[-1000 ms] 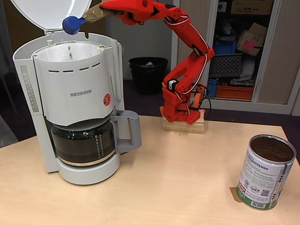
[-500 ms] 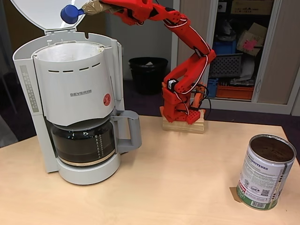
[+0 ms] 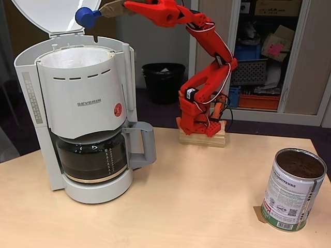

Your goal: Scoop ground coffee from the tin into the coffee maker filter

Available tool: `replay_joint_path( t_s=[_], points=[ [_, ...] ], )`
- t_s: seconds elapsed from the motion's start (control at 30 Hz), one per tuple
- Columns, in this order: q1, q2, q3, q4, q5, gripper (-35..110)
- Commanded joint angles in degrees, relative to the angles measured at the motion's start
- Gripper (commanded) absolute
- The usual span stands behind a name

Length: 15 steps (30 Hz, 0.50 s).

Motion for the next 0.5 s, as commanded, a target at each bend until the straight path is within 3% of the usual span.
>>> replay_joint_path(
  t_s=[0.0,0.23,0.47],
  points=[
    [-3.3,5.0,2.7,1.2,-9.7,0],
    [-9.9,16.2,10.2,1.8,-24.2,0],
    [-21.1,25.8,10.7,10.5,-38.1,0]
  ],
)
